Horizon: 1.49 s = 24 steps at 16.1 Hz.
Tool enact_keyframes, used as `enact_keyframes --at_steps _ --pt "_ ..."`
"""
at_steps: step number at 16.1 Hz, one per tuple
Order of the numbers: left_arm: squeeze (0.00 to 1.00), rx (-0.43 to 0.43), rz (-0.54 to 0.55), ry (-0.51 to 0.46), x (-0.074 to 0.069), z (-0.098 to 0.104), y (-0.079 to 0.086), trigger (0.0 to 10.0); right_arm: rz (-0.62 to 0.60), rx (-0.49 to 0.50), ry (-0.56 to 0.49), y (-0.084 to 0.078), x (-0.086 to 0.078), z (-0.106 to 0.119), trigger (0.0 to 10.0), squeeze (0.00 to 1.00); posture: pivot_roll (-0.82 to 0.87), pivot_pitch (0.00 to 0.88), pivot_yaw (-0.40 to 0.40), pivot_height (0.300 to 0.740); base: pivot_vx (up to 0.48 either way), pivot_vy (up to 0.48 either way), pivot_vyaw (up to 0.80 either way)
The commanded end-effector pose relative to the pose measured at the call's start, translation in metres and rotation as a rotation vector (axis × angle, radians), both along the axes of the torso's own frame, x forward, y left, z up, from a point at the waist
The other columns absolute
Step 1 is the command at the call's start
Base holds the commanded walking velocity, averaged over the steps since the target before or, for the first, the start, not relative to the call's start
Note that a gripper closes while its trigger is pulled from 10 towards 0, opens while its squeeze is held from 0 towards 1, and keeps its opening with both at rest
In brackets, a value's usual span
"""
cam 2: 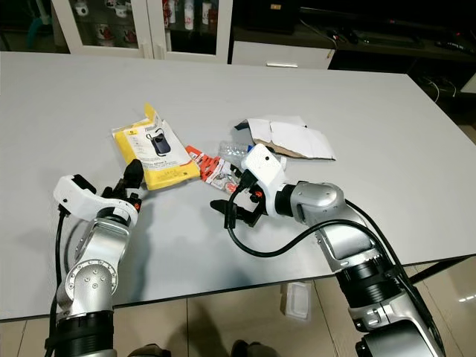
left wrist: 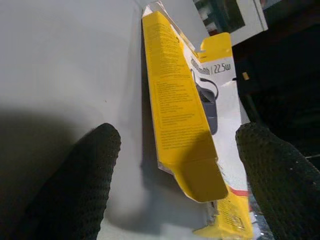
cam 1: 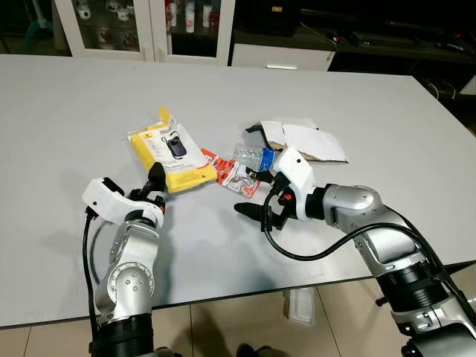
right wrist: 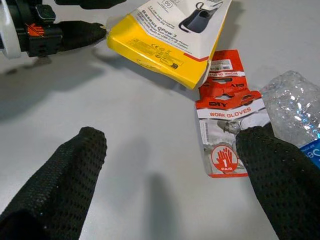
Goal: Picking trash to rubbish bin
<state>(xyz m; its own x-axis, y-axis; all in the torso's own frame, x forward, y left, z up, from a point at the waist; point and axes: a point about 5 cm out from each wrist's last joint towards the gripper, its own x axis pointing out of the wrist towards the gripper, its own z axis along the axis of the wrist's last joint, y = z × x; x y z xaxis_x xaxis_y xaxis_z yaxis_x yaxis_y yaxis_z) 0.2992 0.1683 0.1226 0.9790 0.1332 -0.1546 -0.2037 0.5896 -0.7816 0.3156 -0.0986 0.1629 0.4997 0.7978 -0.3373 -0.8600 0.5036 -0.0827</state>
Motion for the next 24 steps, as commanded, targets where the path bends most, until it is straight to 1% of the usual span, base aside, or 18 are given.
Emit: enact_keyframes --at_steps 1,3,5,7,10,11,14,24 --pt "0.00 -0.129 -0.048 0.090 -0.006 -0.025 -0.028 10.0 0.006 -0.013 0.009 -0.004 0.000 -0.001 10.0 1.00 -0.10 0.081 -0.144 0.740 0.000 0.000 0.00" --pt "0.00 -0.148 -0.107 0.094 0.003 -0.030 -0.033 10.0 0.011 -0.015 0.009 -0.005 -0.001 -0.001 10.0 1.00 -0.11 0.080 -0.144 0.740 0.000 0.000 0.00" --pt "0.00 -0.164 -0.136 0.096 0.005 -0.033 -0.037 10.0 0.010 -0.015 0.006 -0.006 -0.002 0.000 10.0 1.00 -0.12 0.082 -0.142 0.740 0.000 0.000 0.00" --pt "0.00 -0.195 -0.143 0.100 0.009 -0.038 -0.037 10.0 0.008 -0.015 0.005 -0.007 -0.002 0.001 10.0 1.00 -0.13 0.084 -0.142 0.740 0.000 0.000 0.00" --pt "0.00 -0.253 -0.128 0.078 0.012 -0.041 -0.034 10.0 0.005 -0.017 0.006 -0.008 -0.003 0.000 10.0 1.00 -0.13 0.087 -0.145 0.740 0.000 0.000 0.00" --pt "0.00 -0.273 -0.110 0.062 0.013 -0.042 -0.031 0.0 0.005 -0.018 0.006 -0.009 -0.004 0.000 10.0 1.00 -0.13 0.089 -0.146 0.740 0.000 0.000 0.00" --pt "0.00 -0.271 -0.081 0.051 0.014 -0.045 -0.026 0.0 0.002 -0.021 0.008 -0.010 -0.004 0.001 10.0 1.00 -0.14 0.093 -0.149 0.740 0.000 0.000 0.00" --pt "0.00 -0.258 -0.081 0.057 0.013 -0.048 -0.026 0.0 -0.003 -0.028 0.019 -0.011 -0.008 -0.001 10.0 1.00 -0.15 0.106 -0.149 0.740 0.000 0.000 0.00"
